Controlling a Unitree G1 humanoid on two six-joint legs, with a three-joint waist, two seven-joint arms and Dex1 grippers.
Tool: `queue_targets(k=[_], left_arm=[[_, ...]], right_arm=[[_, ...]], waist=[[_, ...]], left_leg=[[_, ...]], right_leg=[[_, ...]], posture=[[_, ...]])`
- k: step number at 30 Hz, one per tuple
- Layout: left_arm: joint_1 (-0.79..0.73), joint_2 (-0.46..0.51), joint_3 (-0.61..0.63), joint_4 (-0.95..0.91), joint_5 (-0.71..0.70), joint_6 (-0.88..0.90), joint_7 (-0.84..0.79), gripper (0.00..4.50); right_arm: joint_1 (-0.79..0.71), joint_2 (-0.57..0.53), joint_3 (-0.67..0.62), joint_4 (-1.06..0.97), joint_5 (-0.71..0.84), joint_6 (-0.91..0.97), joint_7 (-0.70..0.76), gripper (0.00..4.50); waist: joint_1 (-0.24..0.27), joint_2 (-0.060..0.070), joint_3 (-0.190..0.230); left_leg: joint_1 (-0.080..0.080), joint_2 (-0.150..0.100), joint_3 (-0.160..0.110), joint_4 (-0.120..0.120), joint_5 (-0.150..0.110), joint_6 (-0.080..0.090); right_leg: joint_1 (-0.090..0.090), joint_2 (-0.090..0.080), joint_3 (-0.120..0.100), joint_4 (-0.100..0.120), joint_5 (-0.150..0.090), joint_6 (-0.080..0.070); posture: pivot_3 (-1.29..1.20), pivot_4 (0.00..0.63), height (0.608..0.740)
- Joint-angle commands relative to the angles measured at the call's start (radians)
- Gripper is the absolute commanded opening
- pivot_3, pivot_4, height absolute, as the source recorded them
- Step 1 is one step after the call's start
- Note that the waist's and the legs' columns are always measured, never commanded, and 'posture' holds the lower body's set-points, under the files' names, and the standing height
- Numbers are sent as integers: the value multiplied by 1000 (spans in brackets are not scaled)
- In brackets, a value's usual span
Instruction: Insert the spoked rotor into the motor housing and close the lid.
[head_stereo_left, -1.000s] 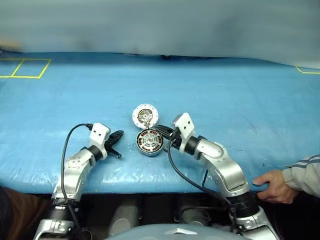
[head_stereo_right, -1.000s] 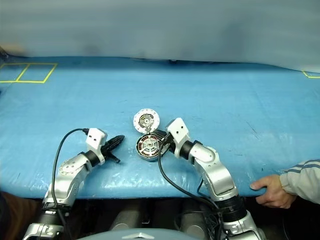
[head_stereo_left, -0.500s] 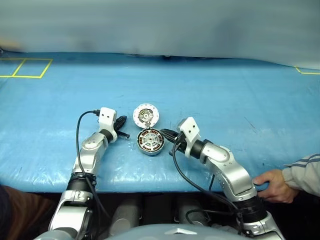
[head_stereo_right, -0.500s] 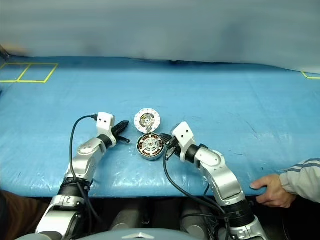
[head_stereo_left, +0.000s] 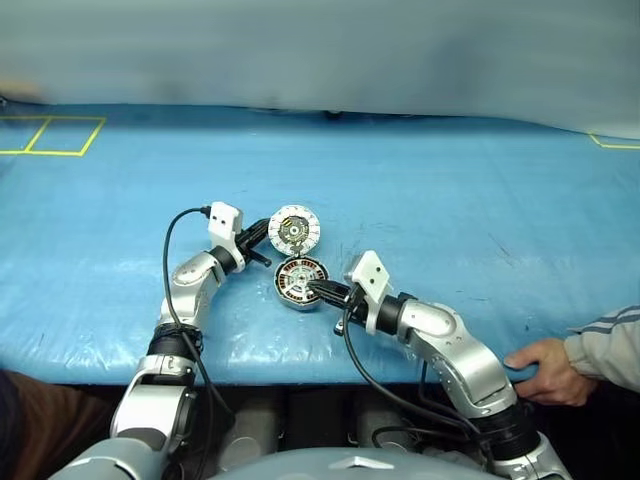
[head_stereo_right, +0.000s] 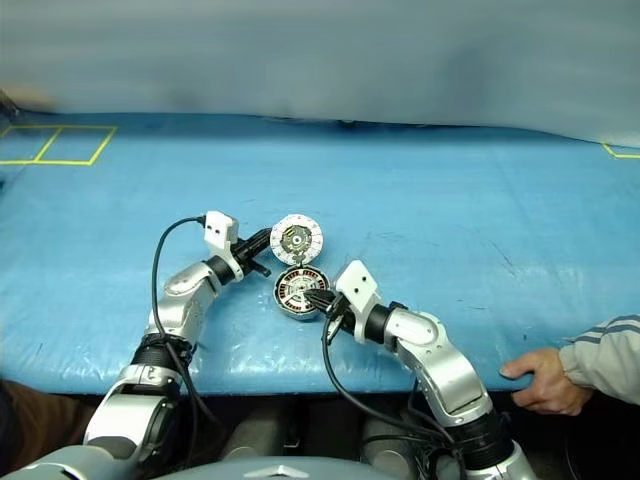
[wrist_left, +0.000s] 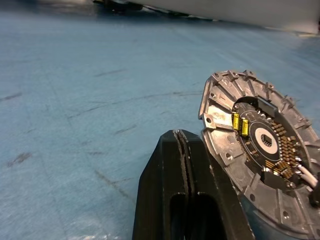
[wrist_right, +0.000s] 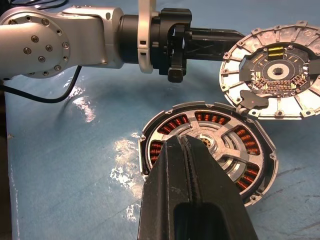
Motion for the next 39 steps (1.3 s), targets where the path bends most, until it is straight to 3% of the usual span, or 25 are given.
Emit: queue_targets(k=[1, 13, 30, 39], left_arm=[[-12, -26, 11, -69, -74, -30, -110, 27], [67, -63, -80, -331, -162, 84, -255, 27], [164, 10, -139, -415, -121, 130, -269, 27], [226, 24, -164, -457, -105, 159, -249, 27]], right_arm=[[0, -1, -5, -36, 4, -7, -4, 0], [-3, -49, -54, -25, -13, -11, -32, 0], [-38, -20, -214, 14, -68, -76, -204, 0], [-48, 10, -220, 14, -81, -99, -229, 0]], waist=[[0, 0, 0], [-1, 0, 0], [0, 0, 0], [-1, 0, 0]], left_leg=[[0, 0, 0, 0, 0, 0], [-2, 0, 0, 1, -1, 1], [-2, 0, 0, 1, -1, 1], [-2, 0, 0, 1, -1, 1]], right_leg=[[0, 0, 0, 0, 0, 0], [0, -2, -1, -1, 0, 0], [0, 0, 0, -1, 0, 0], [-1, 0, 0, -1, 0, 0]], posture=[[0, 150, 740], [0, 150, 740], [0, 150, 740], [0, 150, 740]])
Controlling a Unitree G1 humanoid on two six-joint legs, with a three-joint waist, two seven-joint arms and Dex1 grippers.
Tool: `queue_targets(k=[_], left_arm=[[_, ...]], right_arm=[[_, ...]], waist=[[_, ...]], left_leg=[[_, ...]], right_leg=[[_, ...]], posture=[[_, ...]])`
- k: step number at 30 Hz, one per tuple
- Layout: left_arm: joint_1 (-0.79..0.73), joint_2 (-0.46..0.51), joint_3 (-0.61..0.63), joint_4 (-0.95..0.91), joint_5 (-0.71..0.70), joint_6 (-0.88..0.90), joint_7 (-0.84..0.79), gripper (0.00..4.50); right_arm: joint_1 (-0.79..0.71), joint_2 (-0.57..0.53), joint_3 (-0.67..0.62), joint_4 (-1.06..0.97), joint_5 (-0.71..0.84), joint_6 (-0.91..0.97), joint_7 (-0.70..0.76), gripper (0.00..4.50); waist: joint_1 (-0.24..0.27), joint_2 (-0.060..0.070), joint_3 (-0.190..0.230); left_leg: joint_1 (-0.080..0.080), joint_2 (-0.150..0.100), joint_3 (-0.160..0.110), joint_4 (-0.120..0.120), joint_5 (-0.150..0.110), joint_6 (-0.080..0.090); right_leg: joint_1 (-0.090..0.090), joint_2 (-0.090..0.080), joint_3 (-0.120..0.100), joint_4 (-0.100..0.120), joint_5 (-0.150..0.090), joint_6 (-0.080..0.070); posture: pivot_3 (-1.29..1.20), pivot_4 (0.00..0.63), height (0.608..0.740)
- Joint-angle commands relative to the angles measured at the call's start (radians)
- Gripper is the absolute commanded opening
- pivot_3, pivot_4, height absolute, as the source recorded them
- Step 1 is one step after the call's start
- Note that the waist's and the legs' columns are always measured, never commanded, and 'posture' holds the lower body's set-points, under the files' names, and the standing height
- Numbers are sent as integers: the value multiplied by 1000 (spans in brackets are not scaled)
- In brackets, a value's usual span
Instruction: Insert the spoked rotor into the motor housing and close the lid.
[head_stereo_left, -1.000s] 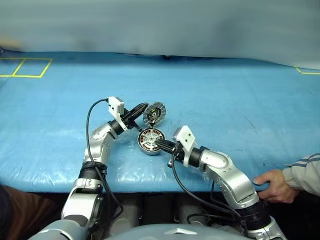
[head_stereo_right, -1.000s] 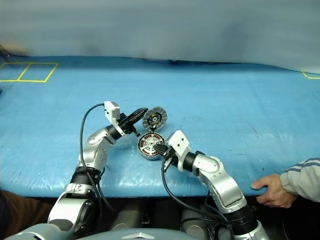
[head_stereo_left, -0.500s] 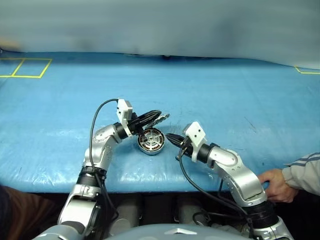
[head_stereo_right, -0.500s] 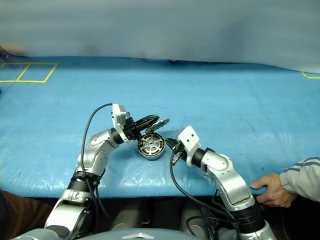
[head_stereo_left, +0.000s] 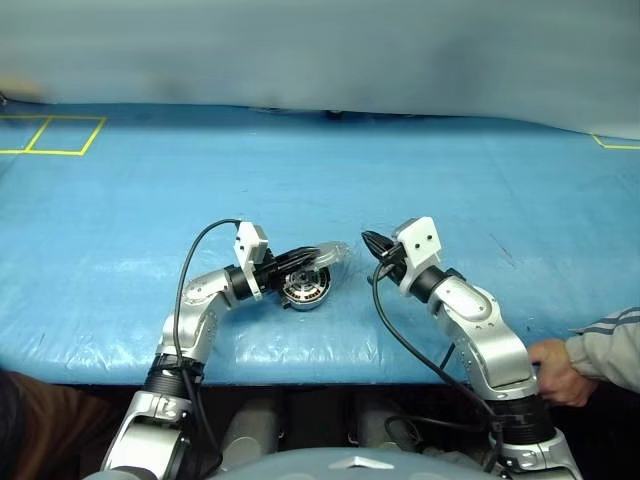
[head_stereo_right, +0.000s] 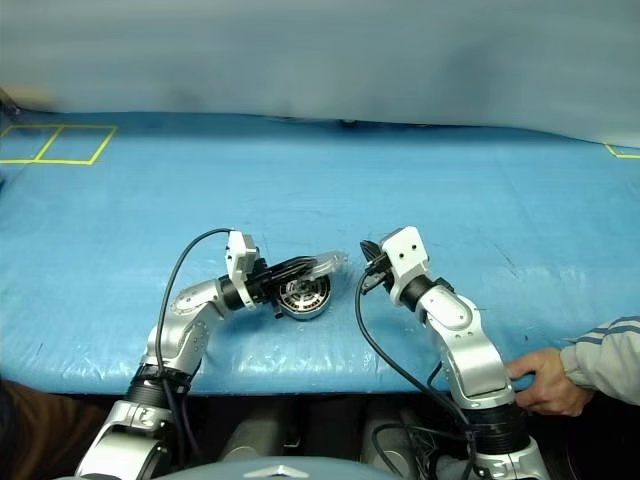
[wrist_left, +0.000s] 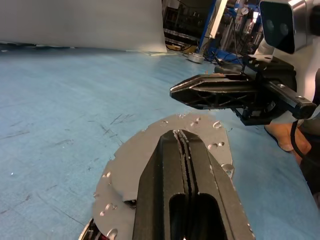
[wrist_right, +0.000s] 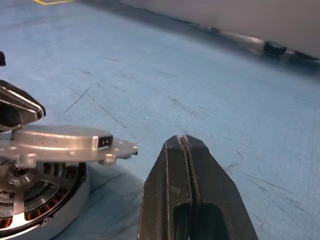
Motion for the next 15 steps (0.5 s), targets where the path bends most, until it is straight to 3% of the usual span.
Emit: queue_targets(k=[1, 15], left_arm=[[18, 11, -11, -55, 3, 12, 7, 27], [124, 76, -24, -101, 40, 48, 45, 27]], right_arm=[[-13, 7, -15, -14, 1, -26, -5, 0], [6, 37, 45, -9, -9, -23, 11, 0]], waist=[[-1, 0, 0], [-2, 0, 0]], left_leg=[[0, 0, 0, 0, 0, 0], [0, 0, 0, -1, -1, -2]], right_leg=[[0, 0, 0, 0, 0, 0], [-1, -6, 0, 0, 0, 0]], posture=[[0, 150, 740], [0, 150, 740]])
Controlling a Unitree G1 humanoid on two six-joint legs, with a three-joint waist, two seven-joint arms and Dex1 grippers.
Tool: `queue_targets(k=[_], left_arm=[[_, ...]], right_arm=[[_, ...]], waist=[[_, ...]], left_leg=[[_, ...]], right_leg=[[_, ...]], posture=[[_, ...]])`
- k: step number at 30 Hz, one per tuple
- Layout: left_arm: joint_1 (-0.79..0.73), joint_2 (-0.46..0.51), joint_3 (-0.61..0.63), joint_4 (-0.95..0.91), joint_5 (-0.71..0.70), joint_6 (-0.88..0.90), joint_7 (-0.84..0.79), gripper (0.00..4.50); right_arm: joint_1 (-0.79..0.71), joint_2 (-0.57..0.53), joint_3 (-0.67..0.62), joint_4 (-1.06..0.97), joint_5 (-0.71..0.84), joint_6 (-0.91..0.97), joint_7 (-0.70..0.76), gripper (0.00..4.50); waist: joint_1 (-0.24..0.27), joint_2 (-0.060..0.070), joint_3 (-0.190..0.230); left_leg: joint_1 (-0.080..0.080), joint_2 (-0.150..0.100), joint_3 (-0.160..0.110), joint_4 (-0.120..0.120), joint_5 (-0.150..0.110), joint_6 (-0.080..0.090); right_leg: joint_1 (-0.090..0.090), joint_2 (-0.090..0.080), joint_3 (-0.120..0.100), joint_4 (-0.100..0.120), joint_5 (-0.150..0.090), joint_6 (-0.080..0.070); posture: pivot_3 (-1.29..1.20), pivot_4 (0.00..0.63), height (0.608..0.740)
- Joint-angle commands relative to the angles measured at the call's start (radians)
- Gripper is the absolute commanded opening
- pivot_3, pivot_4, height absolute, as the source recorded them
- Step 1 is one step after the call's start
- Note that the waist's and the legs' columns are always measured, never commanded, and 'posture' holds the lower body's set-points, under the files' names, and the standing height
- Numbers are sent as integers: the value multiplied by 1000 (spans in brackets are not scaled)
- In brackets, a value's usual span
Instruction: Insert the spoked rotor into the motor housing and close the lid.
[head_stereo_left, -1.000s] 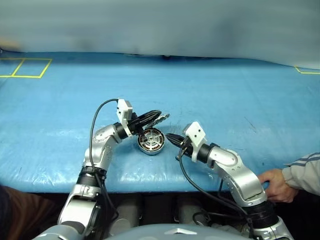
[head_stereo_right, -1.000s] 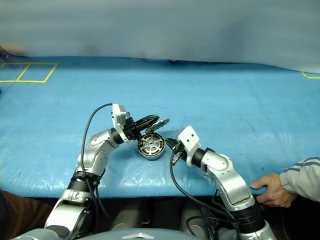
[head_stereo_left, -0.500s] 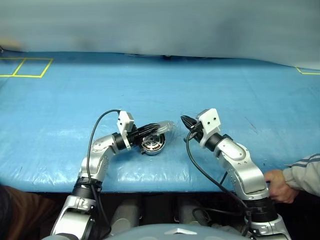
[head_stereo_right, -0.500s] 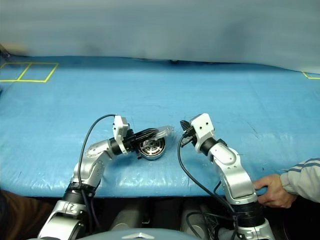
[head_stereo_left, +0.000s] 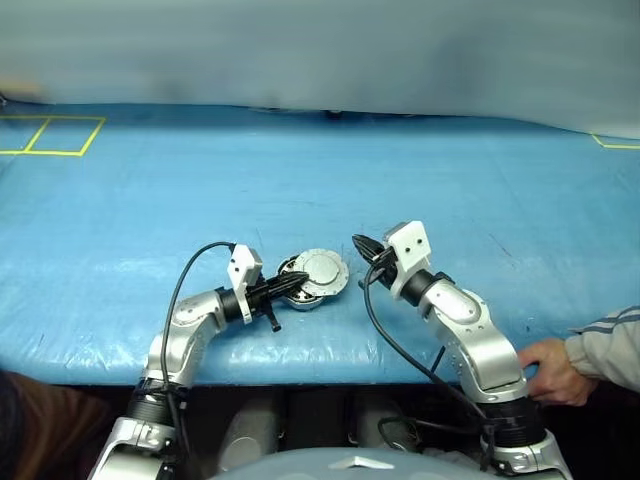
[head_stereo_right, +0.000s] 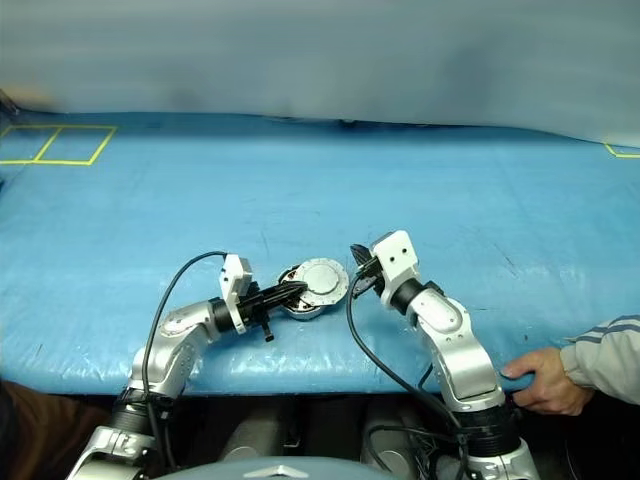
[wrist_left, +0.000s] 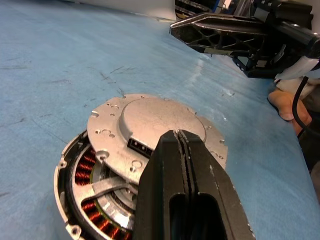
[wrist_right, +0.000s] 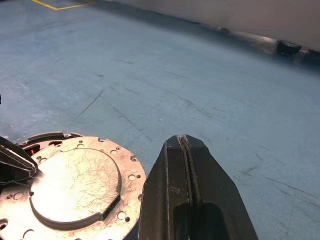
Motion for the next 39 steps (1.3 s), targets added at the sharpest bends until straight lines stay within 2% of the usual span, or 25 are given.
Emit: queue_targets(k=[1, 8, 17, 20, 32, 39], left_arm=[[9, 7, -4, -27, 16, -3, 18, 27], [27, -12, 42, -40, -34, -66, 5, 27], [81, 8, 138, -162, -151, -144, -70, 27], [118, 25, 142, -191, -150, -174, -90, 0], [204, 50, 76, -155, -11, -303, -77, 0], [223, 65, 44, -101, 56, -377, -76, 0]], right_arm=[[-6, 6, 7, -12, -2, -21, 7, 0], [-6, 5, 27, -13, 8, -13, 34, 0], [-8, 13, 55, -4, 35, -10, 94, 0], [-14, 14, 72, 10, 21, -20, 101, 592], [-33, 11, 129, 46, -16, -39, 124, 4475], [-39, 16, 144, 70, -24, -35, 133, 4475]], waist=[[1, 0, 0], [0, 0, 0], [-2, 0, 0], [-2, 0, 0], [-1, 1, 0], [-2, 1, 1]], left_leg=[[0, 0, 0, 0, 0, 0], [0, 0, 0, 0, -1, -2], [-1, 0, 0, -1, -1, -2], [-1, 0, 0, -1, -1, -2], [-1, 0, 0, -2, -2, -3], [-1, 0, 0, -2, -2, -3]], right_leg=[[0, 0, 0, 0, 0, 0], [0, -1, 0, 0, -1, 2], [-1, -2, 0, -1, -1, 1], [-1, -2, 0, -1, -1, 1], [-1, -2, -1, -2, -2, 3], [-2, -2, -1, -2, -3, 4]], posture=[[0, 150, 740], [0, 150, 740], [0, 150, 740], [0, 150, 740], [0, 150, 740], [0, 150, 740]])
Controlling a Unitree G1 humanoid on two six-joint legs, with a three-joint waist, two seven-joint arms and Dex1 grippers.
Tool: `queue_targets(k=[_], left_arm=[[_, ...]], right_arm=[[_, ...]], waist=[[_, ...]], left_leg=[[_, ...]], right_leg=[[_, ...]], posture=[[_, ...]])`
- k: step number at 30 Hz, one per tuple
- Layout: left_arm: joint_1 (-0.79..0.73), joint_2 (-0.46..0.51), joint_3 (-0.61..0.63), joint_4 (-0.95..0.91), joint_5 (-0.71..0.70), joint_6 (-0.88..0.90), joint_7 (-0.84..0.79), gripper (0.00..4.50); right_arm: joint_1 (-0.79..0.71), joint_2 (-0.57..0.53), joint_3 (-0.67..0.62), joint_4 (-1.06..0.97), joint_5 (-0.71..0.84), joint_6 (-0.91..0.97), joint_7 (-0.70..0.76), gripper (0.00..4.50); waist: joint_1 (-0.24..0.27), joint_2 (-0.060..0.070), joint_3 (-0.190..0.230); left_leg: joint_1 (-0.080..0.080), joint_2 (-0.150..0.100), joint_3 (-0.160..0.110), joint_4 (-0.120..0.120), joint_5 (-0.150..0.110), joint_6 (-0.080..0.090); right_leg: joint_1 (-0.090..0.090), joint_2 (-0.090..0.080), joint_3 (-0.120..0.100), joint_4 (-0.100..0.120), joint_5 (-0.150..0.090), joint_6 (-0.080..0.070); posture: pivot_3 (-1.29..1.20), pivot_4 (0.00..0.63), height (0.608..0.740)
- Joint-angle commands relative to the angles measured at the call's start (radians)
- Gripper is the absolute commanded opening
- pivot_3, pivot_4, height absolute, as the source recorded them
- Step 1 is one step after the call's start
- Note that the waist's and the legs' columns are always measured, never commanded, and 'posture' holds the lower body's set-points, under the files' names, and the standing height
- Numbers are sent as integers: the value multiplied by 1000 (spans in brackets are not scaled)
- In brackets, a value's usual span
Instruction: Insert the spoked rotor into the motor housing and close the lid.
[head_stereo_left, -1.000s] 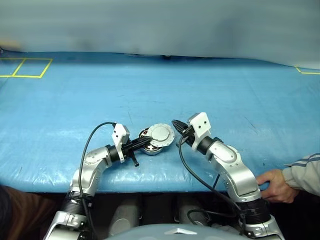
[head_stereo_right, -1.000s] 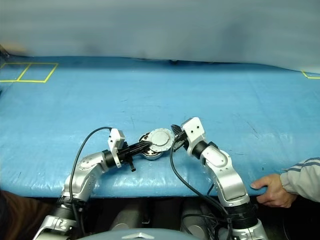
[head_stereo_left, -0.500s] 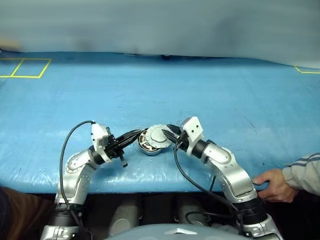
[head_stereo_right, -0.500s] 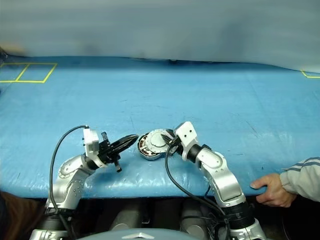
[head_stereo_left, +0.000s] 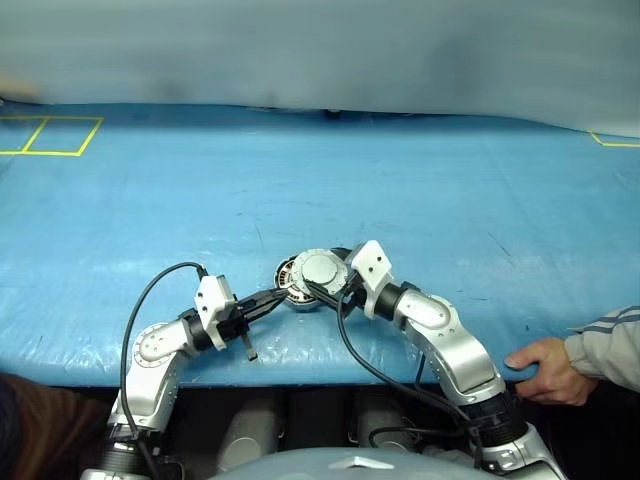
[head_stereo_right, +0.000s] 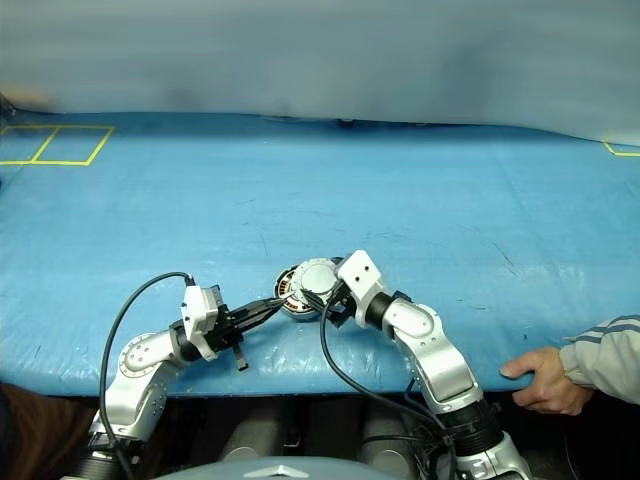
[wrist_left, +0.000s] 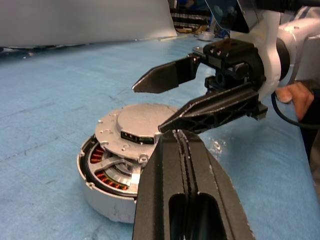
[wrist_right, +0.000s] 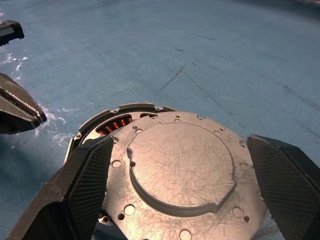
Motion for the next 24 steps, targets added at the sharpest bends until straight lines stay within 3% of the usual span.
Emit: queue_targets(k=[1, 13, 16, 18, 24], left_arm=[[3, 9, -11, 2, 13, -44, 1, 0], [12, 8, -20, 20, 17, -74, 15, 0], [14, 7, -23, 24, 18, -78, 20, 0], [15, 7, -26, 25, 18, -80, 24, 0], [16, 7, -35, 27, 18, -80, 32, 0]], right_arm=[[-17, 8, -3, -6, 2, -18, 5, 4475], [-15, 60, -27, 47, 44, 7, 2, 4475], [-15, 59, -29, 53, 42, 7, -5, 3863], [-13, 59, -29, 50, 42, 7, -5, 3218], [-13, 61, -22, 40, 37, 11, -10, 3105]], waist=[[0, 0, 0], [0, 0, 0], [0, 0, 0], [0, 0, 0], [0, 0, 0]], left_leg=[[0, 0, 0, 0, 0, 0], [0, 0, 0, 0, 0, 0], [0, 0, 0, 0, 0, 0], [0, 0, 0, 0, 0, 0], [0, 0, 0, 0, 0, 0]], right_leg=[[0, 0, 0, 0, 0, 0], [0, -1, 0, 0, 0, 0], [0, -1, 0, 0, 0, 0], [0, -1, 0, 0, 0, 0], [0, -1, 0, 0, 0, 0]], posture=[[0, 150, 740], [0, 150, 740], [0, 150, 740], [0, 150, 740], [0, 150, 740]])
